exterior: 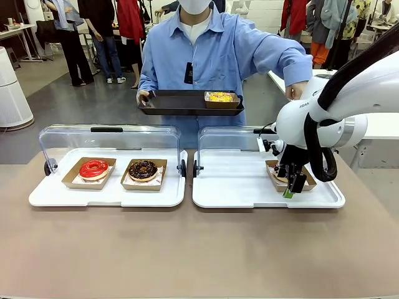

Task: Provide the desired donut to the person.
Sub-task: Pick up and lift the Paper togo box containing the Donut pointed at by the person.

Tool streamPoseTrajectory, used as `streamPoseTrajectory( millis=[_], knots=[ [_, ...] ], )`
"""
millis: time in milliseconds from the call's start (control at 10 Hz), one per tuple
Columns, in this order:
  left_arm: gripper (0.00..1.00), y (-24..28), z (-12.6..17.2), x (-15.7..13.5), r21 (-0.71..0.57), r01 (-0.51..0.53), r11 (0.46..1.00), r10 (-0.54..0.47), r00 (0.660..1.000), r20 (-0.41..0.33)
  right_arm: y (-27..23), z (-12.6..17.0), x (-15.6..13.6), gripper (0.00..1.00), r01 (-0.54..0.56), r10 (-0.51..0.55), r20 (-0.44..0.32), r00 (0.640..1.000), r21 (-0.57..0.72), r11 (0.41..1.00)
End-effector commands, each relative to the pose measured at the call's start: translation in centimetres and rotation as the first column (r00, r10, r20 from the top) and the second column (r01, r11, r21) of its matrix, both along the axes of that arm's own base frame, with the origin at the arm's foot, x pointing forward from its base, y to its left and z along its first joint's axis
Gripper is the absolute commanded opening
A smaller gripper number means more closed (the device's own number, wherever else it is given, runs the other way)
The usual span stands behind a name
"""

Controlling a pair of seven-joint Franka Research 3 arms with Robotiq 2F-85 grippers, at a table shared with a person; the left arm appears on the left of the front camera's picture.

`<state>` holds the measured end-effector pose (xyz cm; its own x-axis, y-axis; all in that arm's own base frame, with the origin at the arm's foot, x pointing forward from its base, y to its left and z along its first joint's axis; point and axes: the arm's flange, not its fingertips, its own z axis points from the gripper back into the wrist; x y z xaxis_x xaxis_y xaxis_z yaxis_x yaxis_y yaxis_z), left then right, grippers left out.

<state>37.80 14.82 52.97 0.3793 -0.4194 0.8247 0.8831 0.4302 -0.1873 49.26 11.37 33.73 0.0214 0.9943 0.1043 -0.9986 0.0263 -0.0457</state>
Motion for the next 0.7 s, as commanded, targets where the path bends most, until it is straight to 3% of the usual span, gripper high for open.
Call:
streamPoseTrajectory(
  millis=[0,600],
  knots=[
    [1.0,0.1,0.1,0.0,-0.018,0.003,1.0,-0.003,1.0,0.015,0.0,-0.6,1.1,1.0,-0.032,0.033,0.026,0.999,-0.009,0.999],
    [1.0,0.1,0.1,0.0,-0.018,0.003,1.0,-0.003,1.0,0.015,-0.3,-1.4,2.9,1.0,-0.014,0.014,0.022,1.0,0.001,1.0]
  ],
)
